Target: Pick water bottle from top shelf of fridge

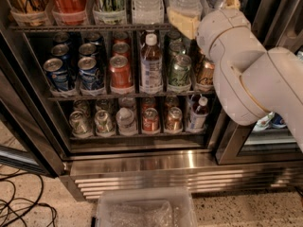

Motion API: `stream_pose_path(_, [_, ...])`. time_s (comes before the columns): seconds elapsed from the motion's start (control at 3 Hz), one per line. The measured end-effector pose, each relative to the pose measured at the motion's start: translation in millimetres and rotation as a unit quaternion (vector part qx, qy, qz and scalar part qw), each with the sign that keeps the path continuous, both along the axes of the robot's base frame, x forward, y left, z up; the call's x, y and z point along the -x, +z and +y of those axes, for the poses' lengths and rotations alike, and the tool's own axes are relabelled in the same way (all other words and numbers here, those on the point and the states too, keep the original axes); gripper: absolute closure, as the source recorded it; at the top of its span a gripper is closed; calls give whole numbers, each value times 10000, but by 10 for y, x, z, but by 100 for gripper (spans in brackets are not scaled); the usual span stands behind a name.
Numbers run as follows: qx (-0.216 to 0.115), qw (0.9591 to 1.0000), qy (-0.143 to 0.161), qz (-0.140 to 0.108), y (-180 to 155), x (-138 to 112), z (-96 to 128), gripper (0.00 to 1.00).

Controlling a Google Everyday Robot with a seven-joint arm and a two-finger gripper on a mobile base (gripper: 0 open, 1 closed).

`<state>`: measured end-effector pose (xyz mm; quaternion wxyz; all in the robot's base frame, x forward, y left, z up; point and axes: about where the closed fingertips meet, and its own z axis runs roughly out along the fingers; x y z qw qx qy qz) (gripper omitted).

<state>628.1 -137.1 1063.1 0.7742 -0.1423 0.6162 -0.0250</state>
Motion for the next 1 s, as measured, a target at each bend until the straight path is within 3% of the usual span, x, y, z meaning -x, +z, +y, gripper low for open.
stream_pose_path(1.0, [-112, 9999, 37, -86, 48, -1, -44, 33])
